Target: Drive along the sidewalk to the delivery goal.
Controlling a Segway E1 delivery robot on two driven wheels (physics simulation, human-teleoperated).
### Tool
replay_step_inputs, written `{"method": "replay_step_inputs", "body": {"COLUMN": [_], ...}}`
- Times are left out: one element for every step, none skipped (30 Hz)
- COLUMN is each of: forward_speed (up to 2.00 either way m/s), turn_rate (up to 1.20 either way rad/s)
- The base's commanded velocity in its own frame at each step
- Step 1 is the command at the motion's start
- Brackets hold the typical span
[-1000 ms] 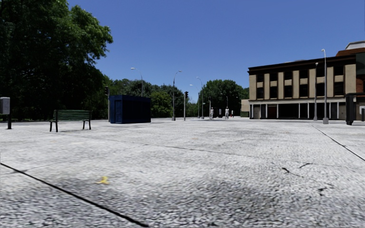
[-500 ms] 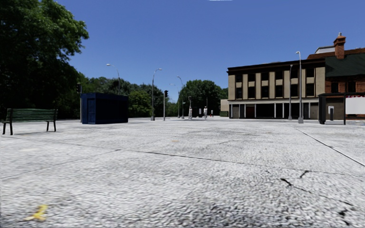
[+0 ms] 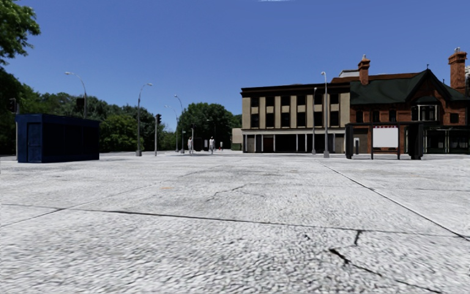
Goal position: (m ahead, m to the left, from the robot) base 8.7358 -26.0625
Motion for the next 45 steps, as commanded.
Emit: {"method": "replay_step_inputs", "body": {"forward_speed": [1.37,1.43,1.43,1.45,1.47,1.47,1.50,1.53,1.56,1.56,1.58,1.59,1.60,1.60,1.60,1.60,1.61,1.61,1.61,1.63,1.63,1.68,1.73,1.80,1.80,2.00,2.00,2.00,2.00,2.00,2.00,2.00,2.00,2.00,2.00,2.00,2.00,2.00,2.00,2.00,2.00,2.00,2.00,2.00,2.00], "turn_rate": [-0.55,-0.55,-0.55,-0.55,-0.55,-0.55,-0.55,-0.55,-0.55,-0.55,-0.55,-0.55,-0.55,-0.55,-0.55,-0.55,-0.55,-0.55,-0.55,-0.55,-0.55,-0.55,-0.55,-0.55,-0.55,-0.55,-0.55,-0.55,-0.55,-0.55,-0.55,-0.55,-0.55,-0.55,-0.55,-0.55,-0.55,-0.55,-0.55,-0.55,-0.55,-0.55,-0.55,-0.55,-0.55]}}
